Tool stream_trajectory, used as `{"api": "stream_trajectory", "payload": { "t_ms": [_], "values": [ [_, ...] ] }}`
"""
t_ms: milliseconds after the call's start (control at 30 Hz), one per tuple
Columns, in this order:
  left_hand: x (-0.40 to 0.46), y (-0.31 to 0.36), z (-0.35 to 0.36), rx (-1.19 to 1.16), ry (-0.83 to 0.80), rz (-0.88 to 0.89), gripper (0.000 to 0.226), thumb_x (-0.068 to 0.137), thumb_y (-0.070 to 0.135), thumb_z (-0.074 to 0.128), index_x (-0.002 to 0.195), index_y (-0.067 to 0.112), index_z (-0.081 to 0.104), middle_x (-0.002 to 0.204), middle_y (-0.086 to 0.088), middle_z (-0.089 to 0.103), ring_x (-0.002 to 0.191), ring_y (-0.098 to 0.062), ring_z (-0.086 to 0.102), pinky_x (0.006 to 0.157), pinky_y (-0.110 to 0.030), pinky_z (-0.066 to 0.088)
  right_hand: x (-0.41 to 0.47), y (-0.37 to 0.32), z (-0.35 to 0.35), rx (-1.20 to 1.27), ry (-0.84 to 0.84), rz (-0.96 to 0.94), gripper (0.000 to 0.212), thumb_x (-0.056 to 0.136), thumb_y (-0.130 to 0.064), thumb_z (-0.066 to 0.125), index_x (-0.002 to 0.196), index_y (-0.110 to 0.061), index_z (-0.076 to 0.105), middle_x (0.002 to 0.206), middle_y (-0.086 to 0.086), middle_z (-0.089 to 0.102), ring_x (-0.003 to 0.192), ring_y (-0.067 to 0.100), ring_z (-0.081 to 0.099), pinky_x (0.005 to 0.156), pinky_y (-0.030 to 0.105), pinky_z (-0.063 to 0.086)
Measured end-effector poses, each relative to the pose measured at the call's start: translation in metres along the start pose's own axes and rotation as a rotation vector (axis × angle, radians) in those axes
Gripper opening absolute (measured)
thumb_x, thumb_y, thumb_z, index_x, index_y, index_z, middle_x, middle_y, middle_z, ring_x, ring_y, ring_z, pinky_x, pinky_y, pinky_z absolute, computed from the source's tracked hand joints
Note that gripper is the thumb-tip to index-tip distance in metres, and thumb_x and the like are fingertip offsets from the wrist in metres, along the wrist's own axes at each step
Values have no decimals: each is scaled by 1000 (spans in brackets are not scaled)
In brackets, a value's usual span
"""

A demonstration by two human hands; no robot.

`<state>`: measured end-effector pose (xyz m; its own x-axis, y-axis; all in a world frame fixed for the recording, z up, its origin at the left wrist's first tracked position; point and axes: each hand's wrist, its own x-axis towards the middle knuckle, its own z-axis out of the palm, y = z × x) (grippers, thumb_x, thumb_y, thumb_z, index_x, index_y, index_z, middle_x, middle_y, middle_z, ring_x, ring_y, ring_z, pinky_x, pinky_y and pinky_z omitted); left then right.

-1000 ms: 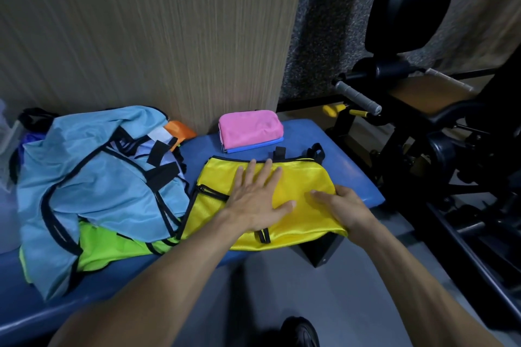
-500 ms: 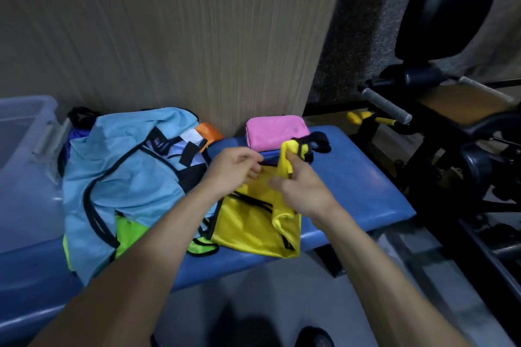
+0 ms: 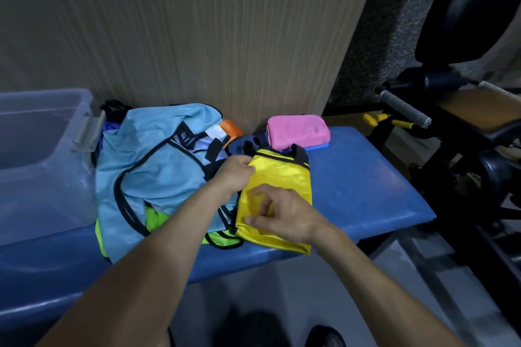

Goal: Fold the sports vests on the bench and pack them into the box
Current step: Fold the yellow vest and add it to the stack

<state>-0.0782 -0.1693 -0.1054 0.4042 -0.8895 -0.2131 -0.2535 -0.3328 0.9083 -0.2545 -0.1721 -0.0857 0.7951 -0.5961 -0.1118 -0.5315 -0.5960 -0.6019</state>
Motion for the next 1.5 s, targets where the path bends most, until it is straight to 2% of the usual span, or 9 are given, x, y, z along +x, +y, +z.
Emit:
{"api": "stream_trajectory", "payload": {
  "t_ms": [133, 367, 533, 700, 800, 1067, 1200, 1367, 1500],
  "values": [
    [3, -6, 4, 74, 16, 32, 21, 104, 10, 53, 111, 16, 72, 109, -7, 74, 97, -27, 69, 94, -51, 56, -27, 20, 0, -262, -47, -107, 44, 73, -56, 81, 97, -27, 57, 95, -9, 55, 91, 15, 53, 80, 36, 48],
    [2, -10, 8, 237, 61, 140, 22, 104, 13, 53, 121, 8, 67, 113, -15, 72, 98, -29, 69, 82, -40, 55, -48, 42, 10, -297, 86, -217, 31, 85, -41, 76, 88, -31, 46, 80, -16, 46, 79, 11, 44, 68, 25, 28],
    [-15, 2, 1, 481, 37, 175, 63, 104, 28, 55, 159, 13, 26, 156, -11, 41, 140, -30, 45, 112, -40, 39, -50, 50, 13, -246, 116, -248, 32, 84, -36, 78, 81, -31, 47, 73, -15, 48, 72, 8, 44, 65, 19, 26],
    [-68, 3, -15, 716, -174, 687, 22, 93, 43, 69, 109, 28, 66, 111, 9, 55, 104, -9, 54, 92, -39, 49, -51, 56, 13, -246, 154, -317, 27, 82, -33, 79, 84, -27, 53, 79, -16, 49, 76, 9, 46, 67, 28, 37],
    [-84, -11, -17, 833, -412, 693, 33, 87, 52, 74, 111, 29, 69, 106, 10, 55, 99, -5, 52, 89, -28, 46, -56, 61, 14, -338, 196, -339, 27, 78, -33, 79, 89, -26, 55, 89, -13, 48, 83, 15, 45, 69, 34, 45],
    [-102, -43, -31, 765, -276, 775, 14, 93, 43, 71, 89, 33, 62, 107, 17, 59, 96, -4, 58, 83, -31, 51, -76, 77, 16, -513, 300, -350, 29, 71, -12, 70, 95, -23, 57, 104, -6, 51, 89, 17, 44, 68, 33, 44],
    [-109, -49, -31, 814, -215, 802, 10, 96, 39, 65, 103, 31, 61, 112, 18, 58, 100, -2, 57, 85, -29, 52, -80, 81, 23, -541, 386, -329, 23, 75, -15, 63, 97, -20, 59, 108, -6, 56, 93, 21, 50, 72, 33, 43],
    [-109, -48, -16, 932, -127, 790, 54, 94, 52, 56, 141, 26, 49, 118, 11, 58, 108, -9, 54, 92, -28, 48, -77, 79, 24, -421, 474, -237, 23, 84, -23, 50, 101, -18, 64, 104, -7, 63, 96, 22, 57, 75, 35, 45],
    [-103, -47, 1, 927, -29, 711, 46, 92, 43, 57, 133, 22, 55, 108, 7, 56, 100, -19, 54, 87, -36, 48, -67, 63, 8, -76, 543, -135, 31, 91, -37, 48, 108, -19, 65, 89, -5, 62, 88, 18, 55, 77, 36, 45]
  ]
}}
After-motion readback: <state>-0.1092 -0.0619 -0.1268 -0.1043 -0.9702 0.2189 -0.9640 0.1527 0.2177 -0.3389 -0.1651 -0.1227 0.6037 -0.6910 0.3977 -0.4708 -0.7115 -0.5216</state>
